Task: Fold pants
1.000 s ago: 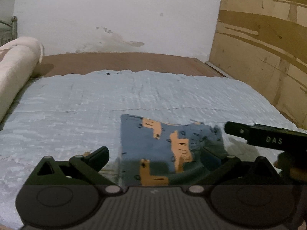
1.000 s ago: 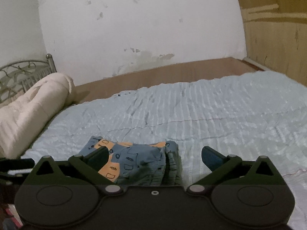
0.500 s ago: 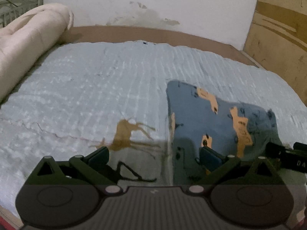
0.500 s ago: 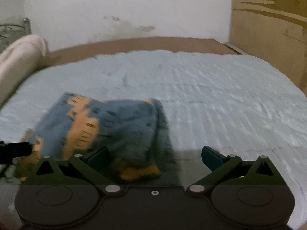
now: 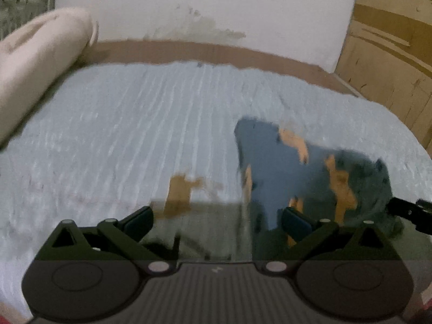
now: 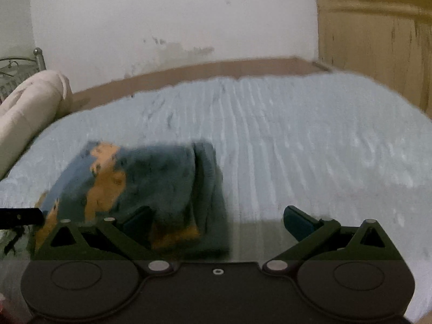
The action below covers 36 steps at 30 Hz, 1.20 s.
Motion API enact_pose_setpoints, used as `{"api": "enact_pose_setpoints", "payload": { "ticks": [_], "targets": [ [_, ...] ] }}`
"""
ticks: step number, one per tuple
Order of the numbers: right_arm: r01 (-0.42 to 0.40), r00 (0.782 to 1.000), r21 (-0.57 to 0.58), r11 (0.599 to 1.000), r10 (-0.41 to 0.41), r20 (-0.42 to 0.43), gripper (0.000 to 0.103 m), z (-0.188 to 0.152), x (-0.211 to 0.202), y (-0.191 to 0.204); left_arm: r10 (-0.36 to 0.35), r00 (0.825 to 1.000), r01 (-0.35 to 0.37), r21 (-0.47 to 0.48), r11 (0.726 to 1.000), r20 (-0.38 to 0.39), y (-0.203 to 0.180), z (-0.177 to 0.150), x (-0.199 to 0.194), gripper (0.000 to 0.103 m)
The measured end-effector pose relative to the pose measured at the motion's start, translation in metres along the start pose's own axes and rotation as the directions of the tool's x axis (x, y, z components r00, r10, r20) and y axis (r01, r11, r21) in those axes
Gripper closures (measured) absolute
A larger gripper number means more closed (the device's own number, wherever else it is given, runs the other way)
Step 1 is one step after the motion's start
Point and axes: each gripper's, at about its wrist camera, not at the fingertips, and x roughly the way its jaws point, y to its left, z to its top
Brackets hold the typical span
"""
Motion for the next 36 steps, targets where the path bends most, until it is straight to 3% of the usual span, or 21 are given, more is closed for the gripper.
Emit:
{"api": "enact_pose_setpoints", "payload": {
  "ticks": [7,10,12,16,28,36],
  "targets": [
    [-0.066,0.998,-0.100,0.993,0.064,-0.025,0.001,0.030,0.046,0.021,-0.007,1.000,0.008,0.059,0.998,-0.011,-0.021,0.030,0.037,0.000],
    [-0.031,0.999,-0.122,0.992,0.027,-0.038,0.001,0.035,0.066,0.021,0.008,0.999,-0.005,0.065,0.998,-0.045,-0.025,0.032,0.059,0.000],
    [0.000,0.998,-0.108,0.994,-0.007,-0.058,0.001,0.037,0.077,0.014,0.011,0.998,-0.007,0.065,0.998,-0.059,-0.024,0.032,0.069,0.000],
    [-0.025,0.997,-0.050,0.998,0.021,-0.078,0.001,0.037,0.088,0.000,-0.005,0.998,0.009,0.050,0.999,-0.068,-0.022,0.031,0.079,0.000],
    [-0.061,0.998,-0.058,0.996,0.059,-0.031,0.001,0.018,0.035,0.003,0.032,0.998,-0.029,0.064,0.998,-0.052,-0.024,0.024,0.046,0.000],
    [-0.039,0.997,0.016,0.999,0.040,-0.073,0.001,-0.017,0.008,-0.009,0.031,0.998,-0.027,0.059,0.998,-0.061,-0.019,0.001,0.017,0.000]
  ]
}}
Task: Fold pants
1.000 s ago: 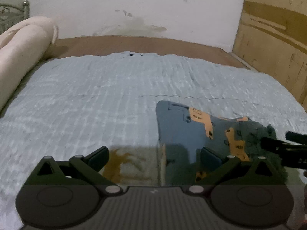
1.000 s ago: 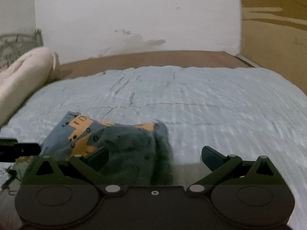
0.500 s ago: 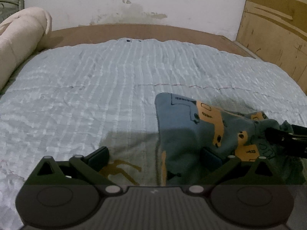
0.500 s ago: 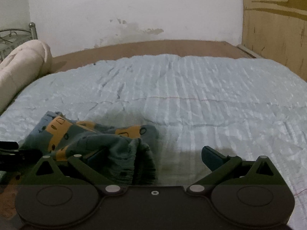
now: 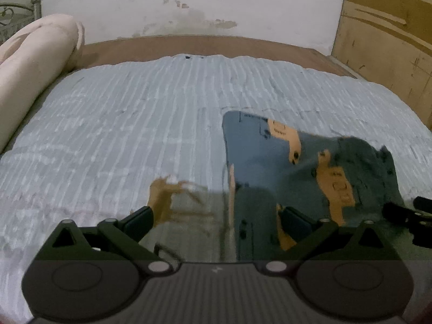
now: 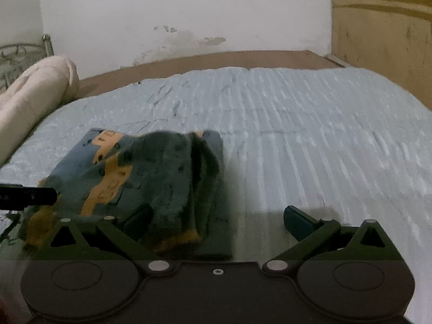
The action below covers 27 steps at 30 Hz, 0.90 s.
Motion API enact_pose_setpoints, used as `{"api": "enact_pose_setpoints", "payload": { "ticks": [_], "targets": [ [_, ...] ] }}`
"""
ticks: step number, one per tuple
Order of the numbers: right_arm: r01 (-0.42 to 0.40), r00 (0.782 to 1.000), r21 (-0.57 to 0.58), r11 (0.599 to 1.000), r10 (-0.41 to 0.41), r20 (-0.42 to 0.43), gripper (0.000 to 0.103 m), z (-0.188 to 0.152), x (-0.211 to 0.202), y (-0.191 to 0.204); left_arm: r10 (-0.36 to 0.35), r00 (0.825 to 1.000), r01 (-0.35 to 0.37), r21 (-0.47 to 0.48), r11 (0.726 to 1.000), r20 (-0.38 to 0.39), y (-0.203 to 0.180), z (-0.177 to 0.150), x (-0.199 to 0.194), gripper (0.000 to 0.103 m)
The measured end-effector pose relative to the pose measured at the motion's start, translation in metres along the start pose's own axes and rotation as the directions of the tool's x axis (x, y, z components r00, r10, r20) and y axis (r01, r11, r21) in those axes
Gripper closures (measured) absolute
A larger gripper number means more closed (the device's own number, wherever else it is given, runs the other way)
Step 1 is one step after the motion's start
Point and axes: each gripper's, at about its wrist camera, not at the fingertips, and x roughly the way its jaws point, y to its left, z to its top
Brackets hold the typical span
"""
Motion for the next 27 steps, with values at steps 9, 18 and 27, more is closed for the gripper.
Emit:
{"api": "enact_pose_setpoints", "payload": {
  "ticks": [9,18,27],
  "targets": [
    [-0.011,1.000,0.014,1.000,0.011,0.009,0.001,-0.016,-0.024,-0.002,0.005,1.000,-0.004,-0.027,1.000,0.009,0.009,-0.022,-0.023,0.000],
    [-0.040,0.999,0.021,0.999,0.040,0.007,0.001,-0.025,-0.044,0.000,-0.012,1.000,0.011,-0.039,0.999,-0.010,0.014,-0.036,-0.043,0.000],
    [-0.154,0.987,-0.022,0.988,0.155,0.047,0.001,-0.017,-0.052,0.005,-0.087,0.996,0.087,-0.007,0.996,-0.016,0.012,-0.042,-0.057,0.000]
  ]
}}
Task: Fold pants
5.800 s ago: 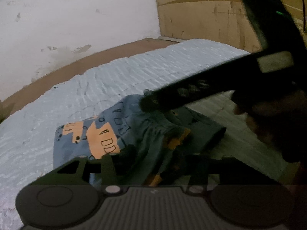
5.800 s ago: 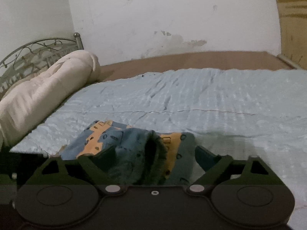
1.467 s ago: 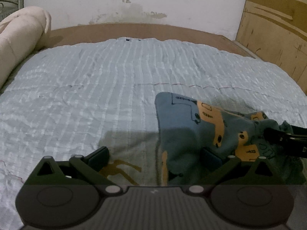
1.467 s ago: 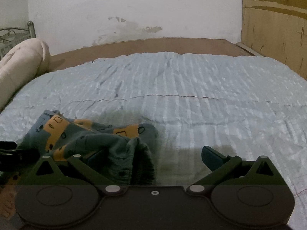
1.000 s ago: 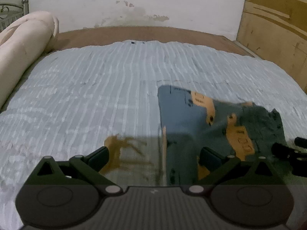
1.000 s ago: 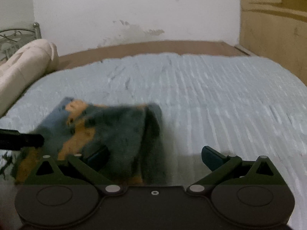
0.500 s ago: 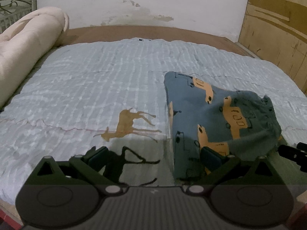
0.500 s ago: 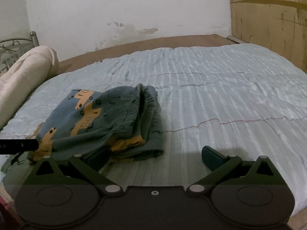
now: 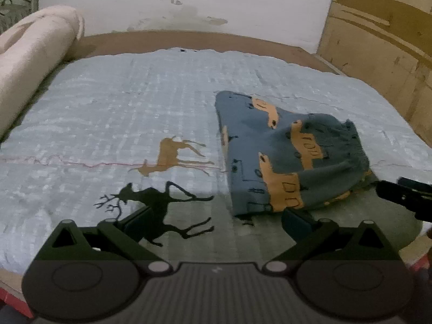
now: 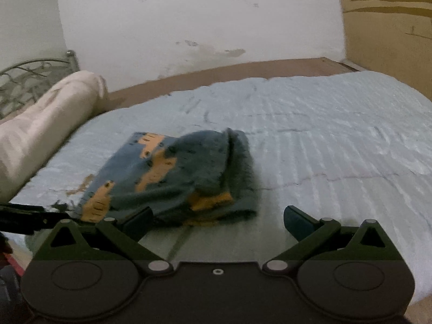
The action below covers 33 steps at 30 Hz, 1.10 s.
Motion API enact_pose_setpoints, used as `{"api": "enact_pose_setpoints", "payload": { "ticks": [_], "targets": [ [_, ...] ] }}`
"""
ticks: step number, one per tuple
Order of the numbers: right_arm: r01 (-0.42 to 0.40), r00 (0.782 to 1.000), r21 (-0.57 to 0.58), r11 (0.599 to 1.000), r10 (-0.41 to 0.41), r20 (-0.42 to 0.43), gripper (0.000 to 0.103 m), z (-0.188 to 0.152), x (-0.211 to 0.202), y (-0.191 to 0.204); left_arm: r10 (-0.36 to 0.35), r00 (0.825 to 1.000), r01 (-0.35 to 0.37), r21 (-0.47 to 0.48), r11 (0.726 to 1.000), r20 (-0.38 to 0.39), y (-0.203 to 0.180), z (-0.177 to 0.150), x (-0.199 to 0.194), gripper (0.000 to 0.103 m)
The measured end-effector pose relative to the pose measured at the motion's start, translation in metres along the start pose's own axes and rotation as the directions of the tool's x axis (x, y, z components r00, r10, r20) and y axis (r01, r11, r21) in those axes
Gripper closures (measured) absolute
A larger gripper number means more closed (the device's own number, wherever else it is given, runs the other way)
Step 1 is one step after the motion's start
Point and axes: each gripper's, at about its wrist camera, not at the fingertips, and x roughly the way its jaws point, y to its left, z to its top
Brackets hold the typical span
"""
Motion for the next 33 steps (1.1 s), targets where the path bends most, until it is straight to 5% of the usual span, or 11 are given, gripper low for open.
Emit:
{"api": "enact_pose_setpoints", "payload": {
  "ticks": [11,21,29,33],
  "targets": [
    [-0.044,0.999,0.008,0.999,0.044,-0.019,0.001,0.009,0.021,-0.005,-0.016,1.000,0.016,-0.006,1.000,0.004,0.000,0.021,0.022,0.000],
    [-0.108,0.991,0.129,0.986,0.117,-0.062,0.001,0.038,0.079,-0.031,-0.036,0.999,0.036,-0.031,0.999,0.009,0.002,0.056,0.070,0.000],
    [-0.215,0.966,0.216,0.952,0.240,-0.094,0.001,0.051,0.101,-0.045,-0.115,0.992,0.110,-0.073,0.991,-0.054,0.007,0.065,0.098,0.000],
    [-0.198,0.970,0.218,0.956,0.223,-0.097,0.008,0.050,0.099,-0.039,-0.189,0.980,0.182,-0.106,0.978,-0.055,0.008,0.068,0.094,0.000]
  ]
}}
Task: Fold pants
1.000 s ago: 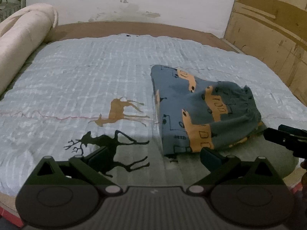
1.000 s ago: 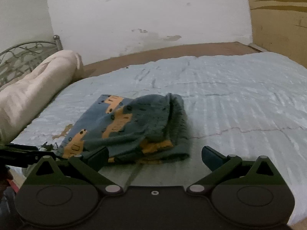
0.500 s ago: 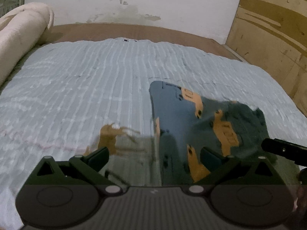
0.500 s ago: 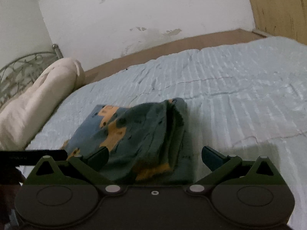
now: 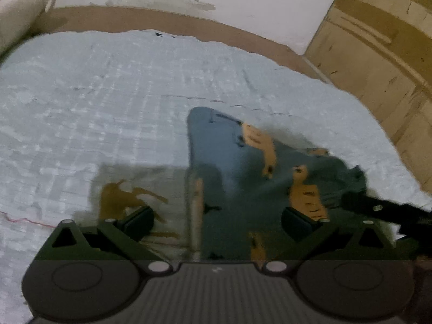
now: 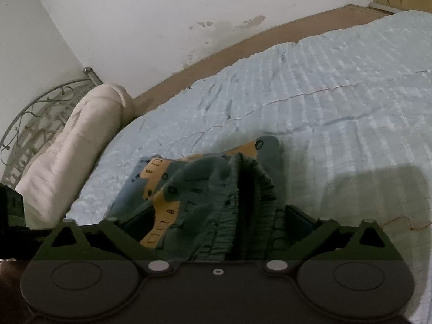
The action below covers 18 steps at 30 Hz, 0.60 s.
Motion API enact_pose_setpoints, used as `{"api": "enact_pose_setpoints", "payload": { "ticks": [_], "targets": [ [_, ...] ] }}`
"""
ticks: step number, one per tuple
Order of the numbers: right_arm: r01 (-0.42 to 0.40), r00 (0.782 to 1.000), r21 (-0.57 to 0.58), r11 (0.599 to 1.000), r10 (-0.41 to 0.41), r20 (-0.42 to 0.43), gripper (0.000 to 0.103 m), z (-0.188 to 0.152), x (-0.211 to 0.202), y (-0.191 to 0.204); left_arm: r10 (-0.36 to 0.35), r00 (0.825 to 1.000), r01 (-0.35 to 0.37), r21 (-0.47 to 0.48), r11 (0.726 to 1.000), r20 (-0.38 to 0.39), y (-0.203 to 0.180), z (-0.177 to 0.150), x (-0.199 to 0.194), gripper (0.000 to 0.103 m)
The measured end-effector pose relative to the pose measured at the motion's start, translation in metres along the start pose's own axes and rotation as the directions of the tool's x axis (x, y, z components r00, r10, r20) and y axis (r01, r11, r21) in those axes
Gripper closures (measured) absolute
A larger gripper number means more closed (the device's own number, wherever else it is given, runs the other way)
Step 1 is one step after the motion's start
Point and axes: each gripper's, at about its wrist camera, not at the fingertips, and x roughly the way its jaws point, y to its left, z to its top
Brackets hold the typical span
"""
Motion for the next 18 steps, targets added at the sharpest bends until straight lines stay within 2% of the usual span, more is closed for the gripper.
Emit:
{"api": "enact_pose_setpoints", "payload": {
  "ticks": [2,4,8,10,13,15,16,18],
  "targets": [
    [0.022,1.000,0.001,1.000,-0.022,0.008,0.012,-0.001,-0.002,0.002,-0.015,1.000,0.015,0.006,1.000,-0.004,-0.004,0.001,-0.001,0.001],
    [0.043,0.999,0.005,0.999,-0.043,0.019,0.023,-0.002,-0.005,0.003,-0.019,1.000,0.019,0.016,1.000,-0.003,-0.008,0.002,-0.002,0.002],
    [0.079,0.997,0.019,0.997,-0.079,0.024,0.037,-0.002,-0.008,0.001,-0.010,1.000,0.010,0.014,1.000,-0.004,-0.014,0.003,-0.003,0.014],
    [0.095,0.995,0.019,0.995,-0.095,0.027,0.050,-0.003,-0.009,0.000,-0.003,1.000,0.003,0.011,1.000,-0.002,-0.015,0.004,-0.004,0.019],
    [0.097,0.995,0.023,0.995,-0.098,0.032,0.060,-0.004,-0.011,0.000,0.000,1.000,0.000,-0.003,1.000,0.004,-0.015,0.005,-0.005,0.029],
    [0.099,0.994,0.019,0.995,-0.099,0.034,0.064,-0.004,-0.011,0.002,0.006,1.000,-0.006,-0.008,1.000,0.007,-0.015,0.006,-0.005,0.042],
    [0.101,0.994,0.013,0.995,-0.102,0.038,0.067,-0.004,-0.012,0.004,0.015,1.000,-0.015,-0.010,1.000,0.009,-0.015,0.006,-0.005,0.045],
    [0.103,0.993,0.007,0.995,-0.103,0.052,0.074,-0.004,-0.016,0.006,0.027,0.999,-0.027,-0.011,1.000,0.019,-0.015,0.007,-0.007,0.062]
  ]
}}
